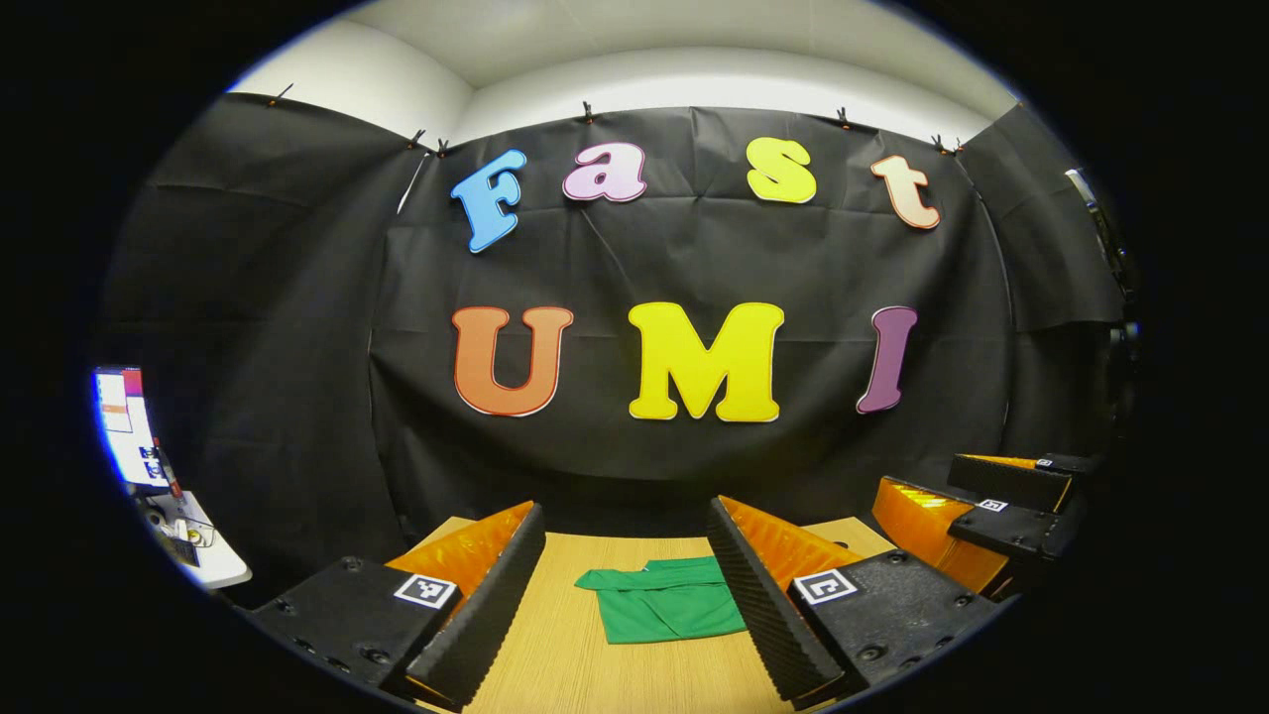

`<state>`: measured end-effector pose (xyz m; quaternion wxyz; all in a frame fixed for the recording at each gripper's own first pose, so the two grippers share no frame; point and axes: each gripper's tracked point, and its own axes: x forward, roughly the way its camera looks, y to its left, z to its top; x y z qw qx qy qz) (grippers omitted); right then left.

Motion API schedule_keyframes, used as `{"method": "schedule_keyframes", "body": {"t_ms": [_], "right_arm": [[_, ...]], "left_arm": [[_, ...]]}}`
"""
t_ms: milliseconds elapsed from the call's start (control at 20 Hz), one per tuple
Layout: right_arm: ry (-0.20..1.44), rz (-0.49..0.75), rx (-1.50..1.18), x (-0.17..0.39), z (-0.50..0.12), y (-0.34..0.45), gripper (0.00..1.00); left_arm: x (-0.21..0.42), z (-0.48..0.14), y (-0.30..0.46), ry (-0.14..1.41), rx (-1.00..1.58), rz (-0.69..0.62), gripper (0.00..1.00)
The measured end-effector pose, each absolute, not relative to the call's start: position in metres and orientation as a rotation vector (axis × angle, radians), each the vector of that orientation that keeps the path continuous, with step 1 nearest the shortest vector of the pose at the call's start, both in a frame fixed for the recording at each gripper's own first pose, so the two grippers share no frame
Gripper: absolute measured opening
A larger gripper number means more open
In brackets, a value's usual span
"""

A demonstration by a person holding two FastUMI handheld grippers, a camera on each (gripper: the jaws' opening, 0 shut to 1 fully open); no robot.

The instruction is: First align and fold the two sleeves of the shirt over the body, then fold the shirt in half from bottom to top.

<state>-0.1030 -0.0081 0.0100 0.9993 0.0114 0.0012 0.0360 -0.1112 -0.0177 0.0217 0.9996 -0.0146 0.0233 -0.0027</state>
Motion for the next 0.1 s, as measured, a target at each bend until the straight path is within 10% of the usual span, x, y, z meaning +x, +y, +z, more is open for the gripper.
{"method": "schedule_keyframes", "body": {"t_ms": [100], "right_arm": [[0.001,0.075,0.018,-0.1013,0.0108,-0.0081,0.95]], "left_arm": [[-0.1093,0.0212,-0.0190,0.043,-0.030,-0.010,1.00]]}}
